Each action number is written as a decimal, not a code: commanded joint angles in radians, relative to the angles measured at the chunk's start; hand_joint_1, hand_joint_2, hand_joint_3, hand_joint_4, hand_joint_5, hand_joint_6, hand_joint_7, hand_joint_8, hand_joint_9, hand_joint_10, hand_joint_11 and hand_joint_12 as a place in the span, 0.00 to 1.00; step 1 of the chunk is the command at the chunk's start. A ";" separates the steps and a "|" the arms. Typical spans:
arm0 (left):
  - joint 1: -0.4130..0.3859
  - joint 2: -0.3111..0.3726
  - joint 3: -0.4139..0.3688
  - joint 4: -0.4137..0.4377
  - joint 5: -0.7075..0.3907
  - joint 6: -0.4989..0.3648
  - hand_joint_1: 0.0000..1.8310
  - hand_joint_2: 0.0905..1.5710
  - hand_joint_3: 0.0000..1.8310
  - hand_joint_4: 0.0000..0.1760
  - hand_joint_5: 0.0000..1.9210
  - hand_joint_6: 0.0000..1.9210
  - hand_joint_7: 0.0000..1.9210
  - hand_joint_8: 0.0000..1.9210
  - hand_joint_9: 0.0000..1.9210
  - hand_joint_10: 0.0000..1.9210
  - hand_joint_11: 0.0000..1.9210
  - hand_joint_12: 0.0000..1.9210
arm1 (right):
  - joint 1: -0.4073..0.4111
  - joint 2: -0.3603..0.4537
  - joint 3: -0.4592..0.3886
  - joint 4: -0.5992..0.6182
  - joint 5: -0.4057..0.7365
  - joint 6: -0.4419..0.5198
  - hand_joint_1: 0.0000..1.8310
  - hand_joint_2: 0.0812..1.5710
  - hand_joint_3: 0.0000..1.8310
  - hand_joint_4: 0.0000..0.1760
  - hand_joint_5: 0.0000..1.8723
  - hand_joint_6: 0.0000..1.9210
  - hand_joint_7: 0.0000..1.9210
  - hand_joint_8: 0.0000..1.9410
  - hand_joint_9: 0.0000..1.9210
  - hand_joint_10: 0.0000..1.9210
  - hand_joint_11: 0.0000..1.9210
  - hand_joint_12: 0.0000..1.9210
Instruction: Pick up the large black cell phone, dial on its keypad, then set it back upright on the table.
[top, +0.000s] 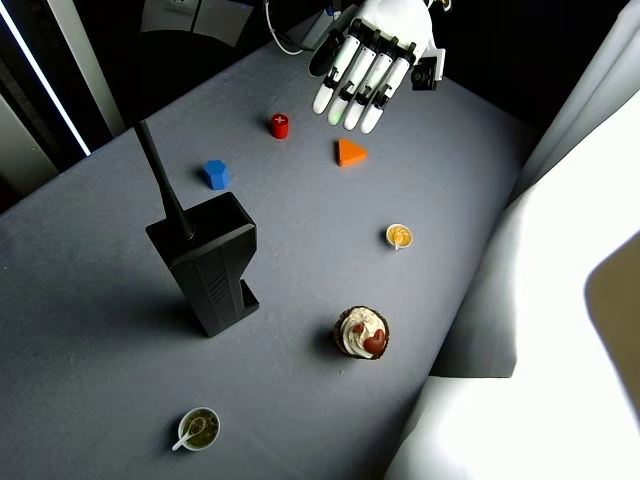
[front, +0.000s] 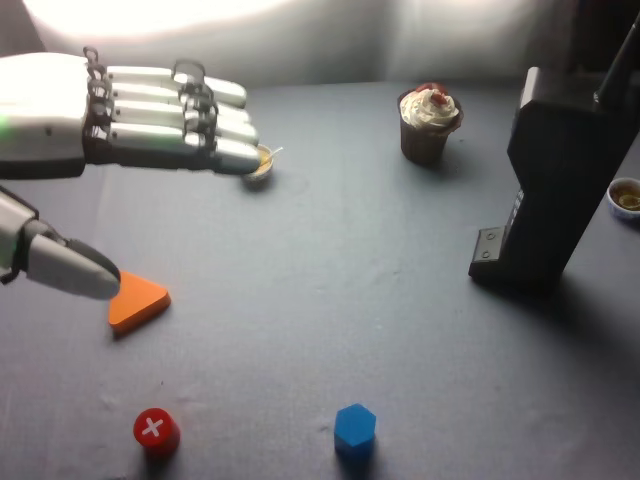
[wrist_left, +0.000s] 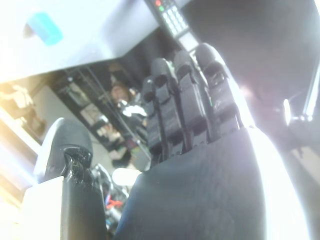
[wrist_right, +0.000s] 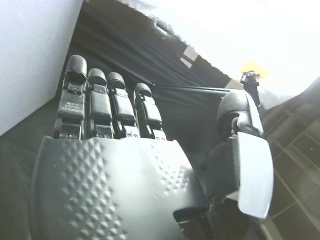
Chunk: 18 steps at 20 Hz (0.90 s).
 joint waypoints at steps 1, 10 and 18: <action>-0.028 0.002 0.003 -0.099 -0.070 -0.002 0.02 0.68 0.02 0.00 0.03 0.01 0.04 0.01 0.03 0.01 0.00 0.03 | 0.008 0.001 0.003 0.015 0.123 0.009 0.00 0.61 0.02 0.00 0.07 0.01 0.07 0.01 0.07 0.01 0.00 0.25; -0.038 -0.002 0.003 -0.098 -0.074 -0.006 0.05 0.66 0.00 0.00 0.05 0.00 0.05 0.00 0.03 0.00 0.00 0.09 | 0.100 -0.089 0.094 0.064 0.123 -0.107 0.00 0.61 0.00 0.00 0.08 0.00 0.07 0.00 0.08 0.00 0.00 0.30; -0.008 -0.005 -0.017 -0.088 -0.040 0.045 0.07 0.67 0.00 0.00 0.06 0.00 0.06 0.00 0.05 0.00 0.00 0.16 | 0.235 -0.171 0.153 0.031 0.039 -0.200 0.16 0.57 0.00 0.00 0.02 0.00 0.03 0.00 0.05 0.00 0.00 0.25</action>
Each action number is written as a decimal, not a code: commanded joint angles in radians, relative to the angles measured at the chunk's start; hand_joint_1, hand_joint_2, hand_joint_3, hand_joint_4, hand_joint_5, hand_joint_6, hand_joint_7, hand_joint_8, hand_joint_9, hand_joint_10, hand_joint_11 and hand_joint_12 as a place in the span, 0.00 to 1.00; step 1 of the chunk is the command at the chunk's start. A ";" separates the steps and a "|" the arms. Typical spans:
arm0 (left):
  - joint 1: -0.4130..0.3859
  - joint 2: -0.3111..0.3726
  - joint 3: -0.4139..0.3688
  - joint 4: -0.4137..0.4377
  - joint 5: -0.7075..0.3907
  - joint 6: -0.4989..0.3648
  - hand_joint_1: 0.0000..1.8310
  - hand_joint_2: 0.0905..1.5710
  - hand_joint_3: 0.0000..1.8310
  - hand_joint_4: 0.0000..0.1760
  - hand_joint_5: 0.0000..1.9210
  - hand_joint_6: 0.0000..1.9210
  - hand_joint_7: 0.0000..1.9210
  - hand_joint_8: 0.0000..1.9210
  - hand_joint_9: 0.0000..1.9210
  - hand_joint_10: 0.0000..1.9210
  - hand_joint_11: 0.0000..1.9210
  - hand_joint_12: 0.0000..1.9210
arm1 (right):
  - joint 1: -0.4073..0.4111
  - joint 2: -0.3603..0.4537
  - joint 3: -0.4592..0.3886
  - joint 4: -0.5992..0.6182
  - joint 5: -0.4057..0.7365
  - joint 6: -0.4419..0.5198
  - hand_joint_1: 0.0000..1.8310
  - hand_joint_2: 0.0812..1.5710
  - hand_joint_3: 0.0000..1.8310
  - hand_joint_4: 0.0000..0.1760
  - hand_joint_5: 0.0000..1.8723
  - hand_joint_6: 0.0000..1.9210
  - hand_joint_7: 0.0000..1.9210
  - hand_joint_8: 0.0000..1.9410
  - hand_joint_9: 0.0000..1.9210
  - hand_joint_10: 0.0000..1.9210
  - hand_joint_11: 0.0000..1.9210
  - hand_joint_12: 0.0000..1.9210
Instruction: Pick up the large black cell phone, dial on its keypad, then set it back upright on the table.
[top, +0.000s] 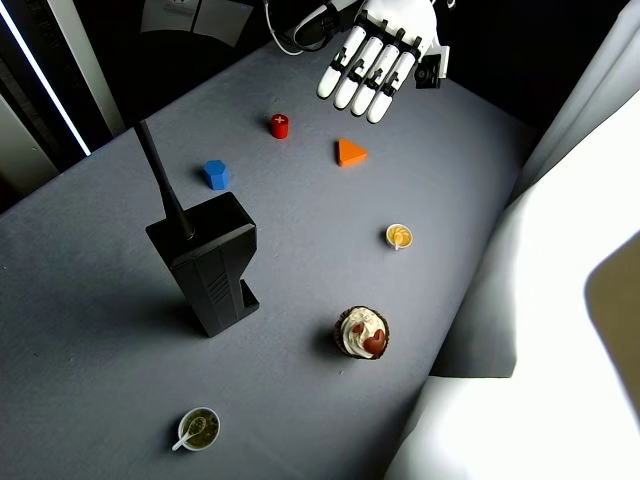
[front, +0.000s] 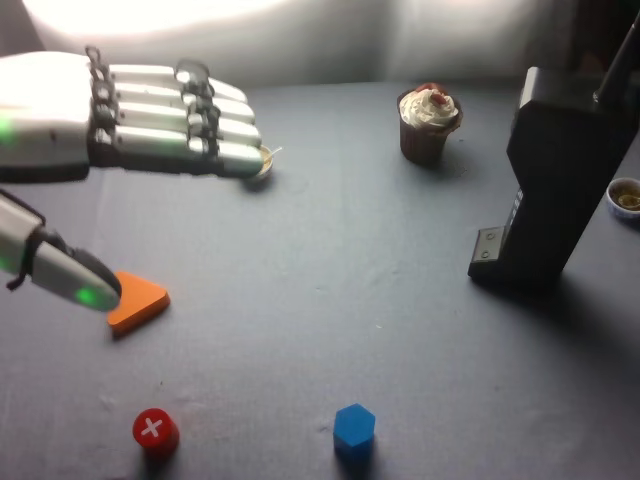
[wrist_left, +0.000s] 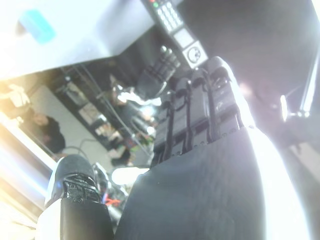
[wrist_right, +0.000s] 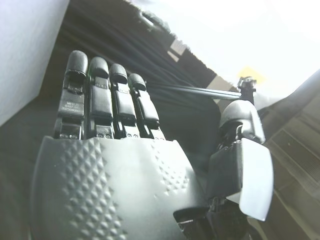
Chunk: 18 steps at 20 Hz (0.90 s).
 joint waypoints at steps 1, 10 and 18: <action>-0.024 -0.001 -0.010 -0.105 -0.052 0.000 0.10 0.67 0.00 0.00 0.06 0.00 0.07 0.00 0.05 0.00 0.00 0.19 | 0.027 0.000 0.006 -0.017 0.088 0.009 0.18 0.57 0.00 0.00 0.01 0.00 0.03 0.00 0.04 0.00 0.00 0.24; -0.051 0.000 -0.023 -0.090 -0.059 0.003 0.04 0.70 0.00 0.00 0.03 0.00 0.02 0.00 0.01 0.00 0.00 0.03 | 0.134 -0.055 0.121 -0.079 -0.042 -0.045 0.43 0.60 0.00 0.00 0.00 0.00 0.00 0.00 0.00 0.00 0.00 0.08; -0.058 -0.001 -0.028 -0.092 -0.069 -0.040 0.02 0.72 0.00 0.00 0.03 0.00 0.02 0.00 0.01 0.00 0.00 0.06 | 0.292 -0.093 0.198 -0.187 -0.175 -0.106 0.50 0.58 0.00 0.00 0.01 0.00 0.00 0.00 0.00 0.00 0.00 0.17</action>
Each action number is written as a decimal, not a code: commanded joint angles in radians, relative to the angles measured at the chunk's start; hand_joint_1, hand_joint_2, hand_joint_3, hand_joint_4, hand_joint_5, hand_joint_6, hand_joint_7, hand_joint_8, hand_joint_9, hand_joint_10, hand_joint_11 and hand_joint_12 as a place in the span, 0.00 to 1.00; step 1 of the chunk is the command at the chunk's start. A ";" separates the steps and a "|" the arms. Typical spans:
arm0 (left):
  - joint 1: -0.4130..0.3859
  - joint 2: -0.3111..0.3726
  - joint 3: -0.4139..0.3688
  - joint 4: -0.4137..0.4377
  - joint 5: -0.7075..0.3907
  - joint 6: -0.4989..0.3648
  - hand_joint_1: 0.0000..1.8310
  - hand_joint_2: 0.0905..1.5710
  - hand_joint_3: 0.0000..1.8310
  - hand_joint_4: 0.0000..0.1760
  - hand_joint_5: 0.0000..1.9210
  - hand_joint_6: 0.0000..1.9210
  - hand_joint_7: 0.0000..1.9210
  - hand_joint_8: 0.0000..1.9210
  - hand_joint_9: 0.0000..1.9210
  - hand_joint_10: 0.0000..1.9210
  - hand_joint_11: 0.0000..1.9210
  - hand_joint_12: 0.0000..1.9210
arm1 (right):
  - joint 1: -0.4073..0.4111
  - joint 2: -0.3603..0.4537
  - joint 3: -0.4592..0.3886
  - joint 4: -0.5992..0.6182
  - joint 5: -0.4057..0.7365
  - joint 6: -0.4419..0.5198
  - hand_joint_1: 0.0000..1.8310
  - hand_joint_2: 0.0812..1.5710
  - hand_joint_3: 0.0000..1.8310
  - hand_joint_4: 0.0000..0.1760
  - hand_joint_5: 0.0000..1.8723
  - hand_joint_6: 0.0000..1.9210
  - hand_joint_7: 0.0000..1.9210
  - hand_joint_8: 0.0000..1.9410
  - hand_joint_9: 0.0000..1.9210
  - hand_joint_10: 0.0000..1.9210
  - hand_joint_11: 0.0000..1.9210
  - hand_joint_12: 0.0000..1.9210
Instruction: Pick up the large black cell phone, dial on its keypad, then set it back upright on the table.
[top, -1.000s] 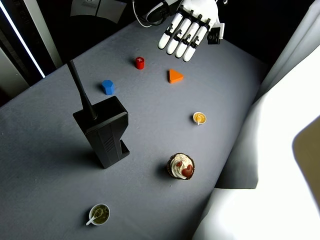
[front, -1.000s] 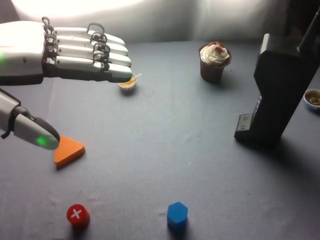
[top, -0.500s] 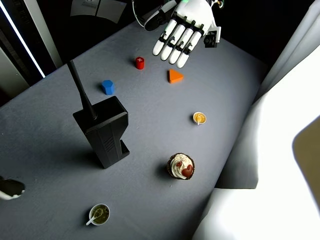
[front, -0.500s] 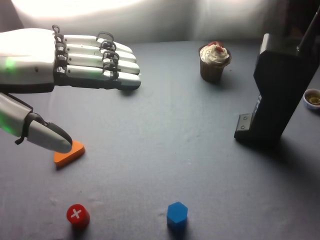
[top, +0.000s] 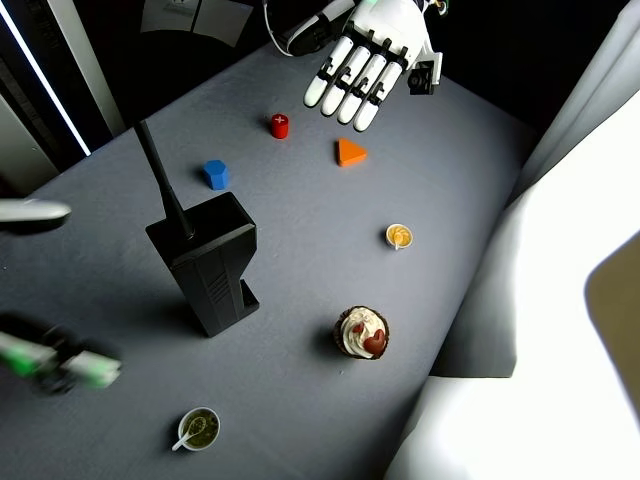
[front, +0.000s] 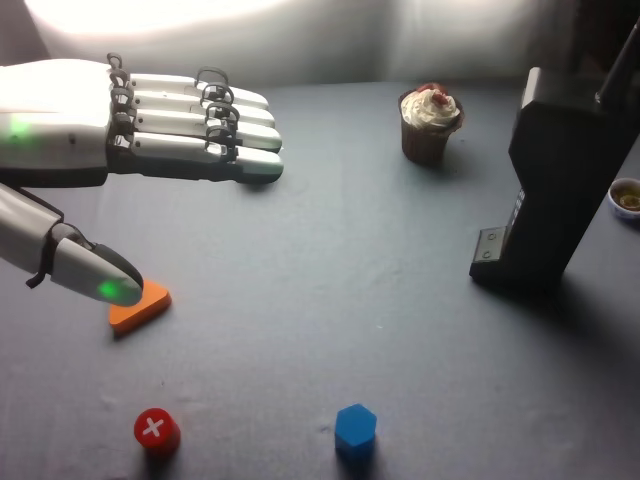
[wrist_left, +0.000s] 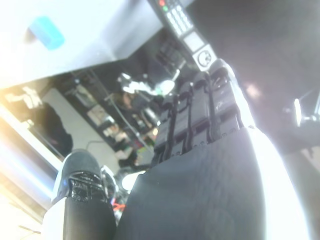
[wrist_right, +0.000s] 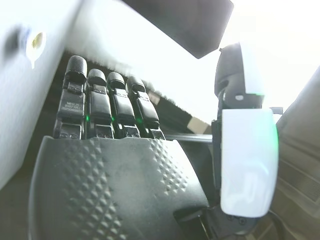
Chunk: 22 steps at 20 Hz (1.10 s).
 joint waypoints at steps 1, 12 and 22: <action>-0.027 0.003 -0.004 -0.102 -0.076 0.002 0.01 0.72 0.00 0.00 0.03 0.00 0.02 0.00 0.02 0.00 0.00 0.06 | 0.018 0.006 0.007 -0.019 0.112 0.002 0.49 0.60 0.00 0.00 0.00 0.00 0.00 0.00 0.00 0.00 0.00 0.13; -0.022 0.005 -0.015 -0.111 -0.061 0.010 0.08 0.70 0.00 0.00 0.07 0.00 0.06 0.00 0.05 0.00 0.00 0.17 | 0.189 -0.018 0.050 -0.021 0.028 -0.051 0.52 0.57 0.00 0.00 0.00 0.00 0.00 0.00 0.00 0.00 0.00 0.07; -0.033 0.004 -0.020 -0.106 -0.057 0.030 0.02 0.72 0.00 0.00 0.04 0.00 0.04 0.00 0.03 0.00 0.00 0.11 | 0.257 -0.040 0.056 -0.059 -0.024 -0.081 0.51 0.56 0.00 0.00 0.00 0.00 0.00 0.00 0.00 0.00 0.00 0.14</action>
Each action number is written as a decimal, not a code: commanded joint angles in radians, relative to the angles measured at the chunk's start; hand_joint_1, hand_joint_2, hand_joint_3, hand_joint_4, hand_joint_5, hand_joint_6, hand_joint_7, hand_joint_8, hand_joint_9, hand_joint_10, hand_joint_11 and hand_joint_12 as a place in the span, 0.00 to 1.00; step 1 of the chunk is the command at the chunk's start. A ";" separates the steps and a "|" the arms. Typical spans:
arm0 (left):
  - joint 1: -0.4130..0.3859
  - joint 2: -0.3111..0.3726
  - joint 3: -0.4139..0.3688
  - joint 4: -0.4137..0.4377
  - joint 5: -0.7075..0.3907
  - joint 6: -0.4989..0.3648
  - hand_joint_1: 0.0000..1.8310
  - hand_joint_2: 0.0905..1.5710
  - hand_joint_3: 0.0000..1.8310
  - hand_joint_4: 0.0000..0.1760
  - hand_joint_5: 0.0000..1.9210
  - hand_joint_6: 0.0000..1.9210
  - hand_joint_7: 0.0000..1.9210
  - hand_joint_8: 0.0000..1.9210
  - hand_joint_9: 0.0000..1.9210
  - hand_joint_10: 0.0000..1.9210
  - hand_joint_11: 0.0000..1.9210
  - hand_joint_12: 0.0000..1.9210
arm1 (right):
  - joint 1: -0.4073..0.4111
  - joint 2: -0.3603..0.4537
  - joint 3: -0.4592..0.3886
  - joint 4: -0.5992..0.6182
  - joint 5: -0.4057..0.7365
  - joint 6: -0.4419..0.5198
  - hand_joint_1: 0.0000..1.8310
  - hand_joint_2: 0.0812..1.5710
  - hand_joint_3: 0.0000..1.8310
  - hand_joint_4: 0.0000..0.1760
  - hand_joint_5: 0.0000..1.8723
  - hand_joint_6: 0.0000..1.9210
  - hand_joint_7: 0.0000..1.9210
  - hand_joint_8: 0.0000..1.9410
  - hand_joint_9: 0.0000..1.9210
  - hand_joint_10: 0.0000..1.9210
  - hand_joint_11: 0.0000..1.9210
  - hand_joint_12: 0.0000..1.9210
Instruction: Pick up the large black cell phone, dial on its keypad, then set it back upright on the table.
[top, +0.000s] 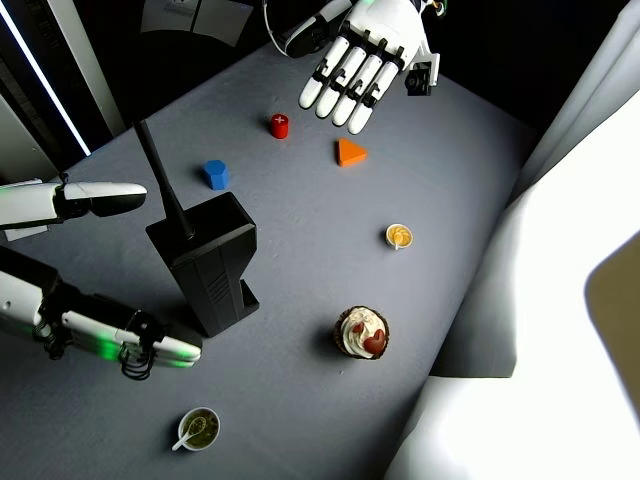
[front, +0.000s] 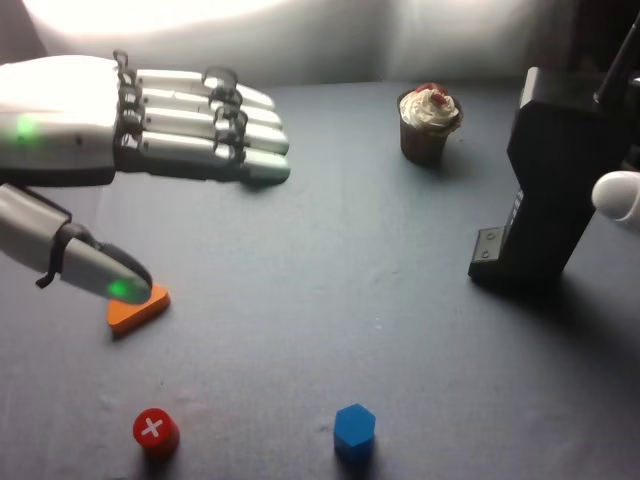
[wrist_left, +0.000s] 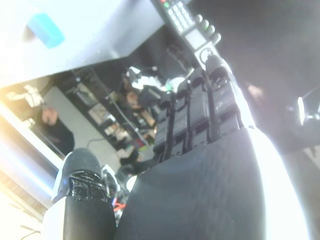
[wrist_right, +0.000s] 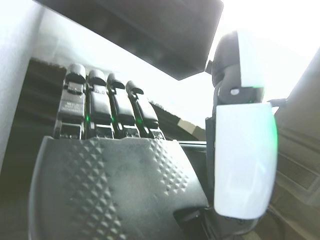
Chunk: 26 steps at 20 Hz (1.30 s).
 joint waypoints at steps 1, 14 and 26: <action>-0.027 0.004 -0.006 -0.096 -0.060 -0.001 0.02 0.72 0.00 0.00 0.04 0.00 0.04 0.00 0.03 0.00 0.00 0.11 | 0.014 0.005 0.005 -0.025 0.111 0.006 0.51 0.56 0.00 0.00 0.00 0.00 0.00 0.00 0.00 0.00 0.00 0.14; -0.028 0.004 0.015 -0.105 -0.075 -0.020 0.03 0.72 0.00 0.00 0.05 0.00 0.04 0.00 0.03 0.00 0.00 0.11 | 0.067 -0.030 0.049 -0.041 0.077 -0.010 0.53 0.57 0.00 0.00 0.03 0.00 0.02 0.00 0.02 0.00 0.00 0.16; -0.030 0.003 0.020 -0.110 -0.080 -0.035 0.01 0.73 0.00 0.00 0.05 0.00 0.05 0.00 0.04 0.00 0.00 0.12 | 0.103 -0.034 0.071 -0.058 0.039 -0.010 0.52 0.56 0.00 0.00 0.06 0.01 0.06 0.01 0.06 0.01 0.00 0.22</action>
